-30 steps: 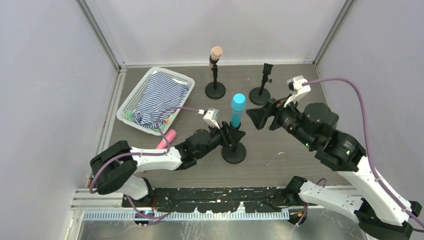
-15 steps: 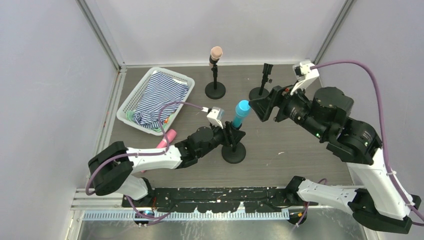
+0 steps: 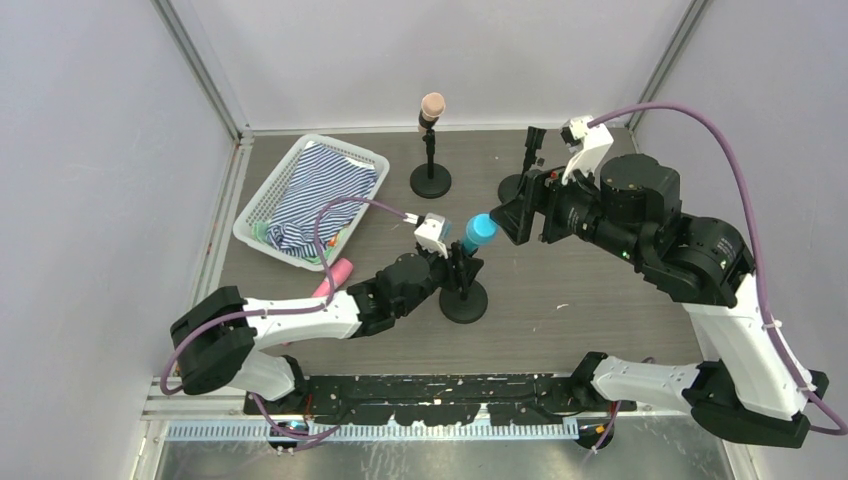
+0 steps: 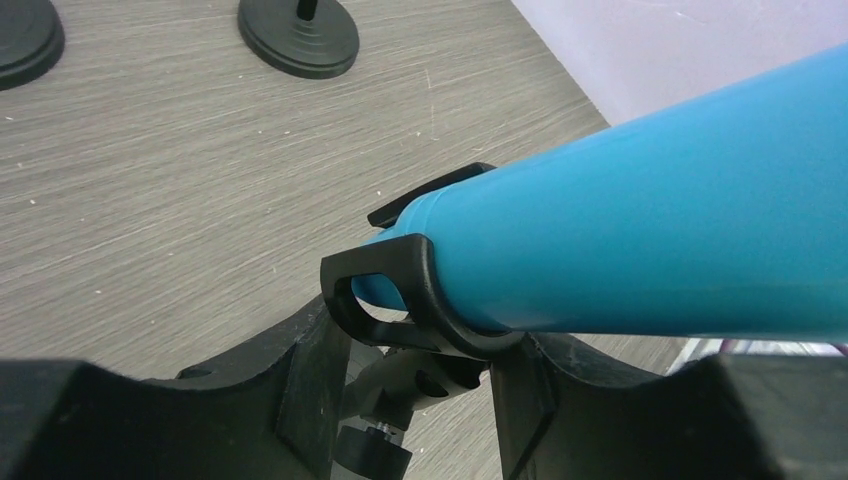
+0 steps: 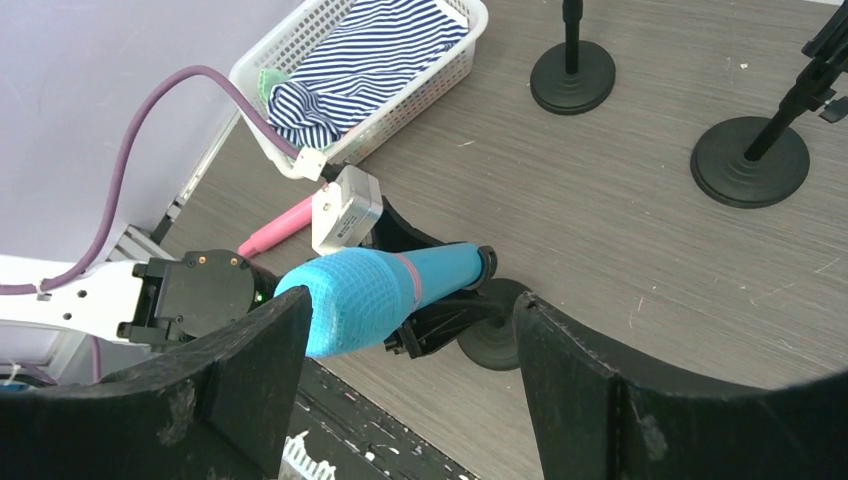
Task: Attach the microphones to the stand
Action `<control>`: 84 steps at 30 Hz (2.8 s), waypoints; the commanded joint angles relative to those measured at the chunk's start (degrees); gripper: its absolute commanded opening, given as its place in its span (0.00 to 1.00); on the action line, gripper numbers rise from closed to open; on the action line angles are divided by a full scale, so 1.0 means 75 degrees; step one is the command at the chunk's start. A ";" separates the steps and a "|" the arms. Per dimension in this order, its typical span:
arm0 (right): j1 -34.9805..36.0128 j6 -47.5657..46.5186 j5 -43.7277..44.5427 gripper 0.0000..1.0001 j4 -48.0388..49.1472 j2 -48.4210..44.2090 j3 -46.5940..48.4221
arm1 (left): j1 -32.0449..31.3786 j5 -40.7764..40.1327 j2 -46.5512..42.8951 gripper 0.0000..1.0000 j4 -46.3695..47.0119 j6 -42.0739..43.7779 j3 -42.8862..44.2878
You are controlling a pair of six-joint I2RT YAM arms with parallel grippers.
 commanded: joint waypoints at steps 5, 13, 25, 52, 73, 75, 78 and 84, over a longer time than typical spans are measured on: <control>0.0037 0.0144 -0.0480 0.79 -0.0572 0.0513 0.1160 | 0.0038 -0.1355 0.0014 0.50 -0.1151 0.0929 0.0201; 0.0205 0.0454 -0.0392 0.92 -0.1174 0.1216 0.1813 | 0.0028 -0.1647 0.0002 0.66 -0.1238 0.0825 0.0166; 0.0498 0.0271 0.0181 1.00 -0.1180 0.1774 0.2650 | 0.0025 -0.1385 0.0112 0.68 -0.1075 0.0882 0.0193; 0.0441 0.0384 0.1451 1.00 -0.0746 0.0743 0.1806 | -0.0022 0.0684 -0.0613 0.86 -0.0314 0.0953 -0.0174; 0.3337 0.1712 0.5055 1.00 -0.3966 0.3890 0.5191 | -0.0010 0.0705 -0.1181 0.91 -0.0033 0.0953 -0.0962; 0.3454 0.1854 0.5368 1.00 -0.4237 0.3989 0.5181 | 0.0003 0.0654 -0.1181 0.91 -0.0034 0.0952 -0.0980; 0.3571 0.2064 0.5883 1.00 -0.4587 0.4085 0.5147 | 0.0005 0.0575 -0.1171 0.91 -0.0023 0.0952 -0.0983; 0.3586 0.2156 0.5301 0.91 -0.4511 0.4141 0.4781 | 0.0013 0.0550 -0.1052 0.90 0.0022 0.0917 -0.0947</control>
